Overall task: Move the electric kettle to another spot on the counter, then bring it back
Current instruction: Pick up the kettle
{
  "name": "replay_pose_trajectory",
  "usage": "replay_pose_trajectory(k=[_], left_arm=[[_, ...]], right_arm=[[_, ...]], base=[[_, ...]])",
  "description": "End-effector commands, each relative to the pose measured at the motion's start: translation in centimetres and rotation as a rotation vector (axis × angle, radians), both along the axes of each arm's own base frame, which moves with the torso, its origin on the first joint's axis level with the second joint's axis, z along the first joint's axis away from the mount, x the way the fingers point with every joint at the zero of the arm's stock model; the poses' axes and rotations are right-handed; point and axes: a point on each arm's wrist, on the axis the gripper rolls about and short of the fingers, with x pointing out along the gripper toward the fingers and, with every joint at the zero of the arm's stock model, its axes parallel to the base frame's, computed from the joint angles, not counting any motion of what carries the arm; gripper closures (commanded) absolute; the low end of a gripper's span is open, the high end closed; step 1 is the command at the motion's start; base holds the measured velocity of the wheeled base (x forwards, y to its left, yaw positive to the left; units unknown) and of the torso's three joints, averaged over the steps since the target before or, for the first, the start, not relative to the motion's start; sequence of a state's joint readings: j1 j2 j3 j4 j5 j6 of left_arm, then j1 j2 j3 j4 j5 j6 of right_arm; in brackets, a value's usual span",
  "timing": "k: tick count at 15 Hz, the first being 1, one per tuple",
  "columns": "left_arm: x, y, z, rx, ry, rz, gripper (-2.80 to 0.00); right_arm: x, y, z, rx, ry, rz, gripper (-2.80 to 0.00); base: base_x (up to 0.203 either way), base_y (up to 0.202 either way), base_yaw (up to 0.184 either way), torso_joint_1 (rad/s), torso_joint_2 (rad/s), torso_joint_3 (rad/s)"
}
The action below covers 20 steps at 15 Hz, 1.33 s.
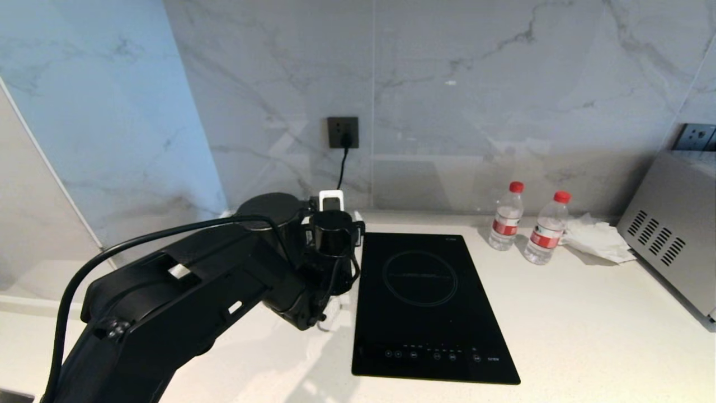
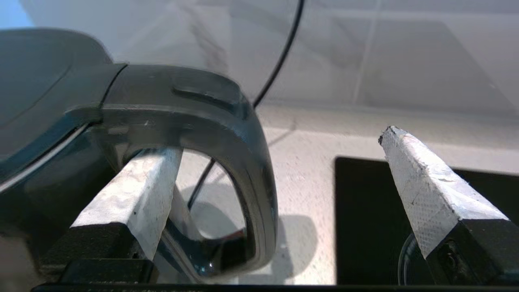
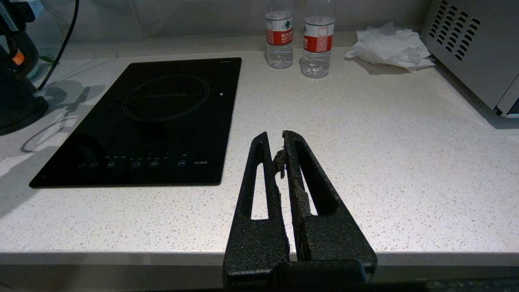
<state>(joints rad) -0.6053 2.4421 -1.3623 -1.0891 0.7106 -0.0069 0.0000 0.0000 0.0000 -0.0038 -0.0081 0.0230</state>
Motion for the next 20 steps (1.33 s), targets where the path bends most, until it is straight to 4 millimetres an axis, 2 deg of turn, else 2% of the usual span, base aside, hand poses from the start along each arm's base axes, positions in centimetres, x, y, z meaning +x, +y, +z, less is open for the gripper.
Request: replay_pose_trajectory(k=[1,4,7,15,20], left_arm=[[-0.3,-0.8,-1.4,0.014,0.021,-0.011,-2.80],[-0.9,-2.2,-3.7,0.038,0.052,0.003,-2.80],[-0.2,-3.0,-4.3,0.025,0.032,0.060,-2.80],[0.8,-3.6,-3.1,-0.007,-0.010,0.108,-2.80],[1.8,-4.3,-1.1,-0.023,-0.029,0.105,-2.80]], right_arm=[[0.0,0.0,0.0,0.000,-0.001,0.000,0.00],[0.0,0.0,0.0,0.000,-0.001,0.000,0.00],[0.0,0.0,0.0,0.000,-0.001,0.000,0.00],[0.0,0.0,0.0,0.000,-0.001,0.000,0.00],[0.0,0.0,0.0,0.000,-0.001,0.000,0.00]], base=[[0.000,0.000,0.000,0.000,0.00,0.000],[0.000,0.000,0.000,0.000,0.00,0.000],[0.000,0.000,0.000,0.000,0.00,0.000],[0.000,0.000,0.000,0.000,0.00,0.000],[0.000,0.000,0.000,0.000,0.00,0.000]])
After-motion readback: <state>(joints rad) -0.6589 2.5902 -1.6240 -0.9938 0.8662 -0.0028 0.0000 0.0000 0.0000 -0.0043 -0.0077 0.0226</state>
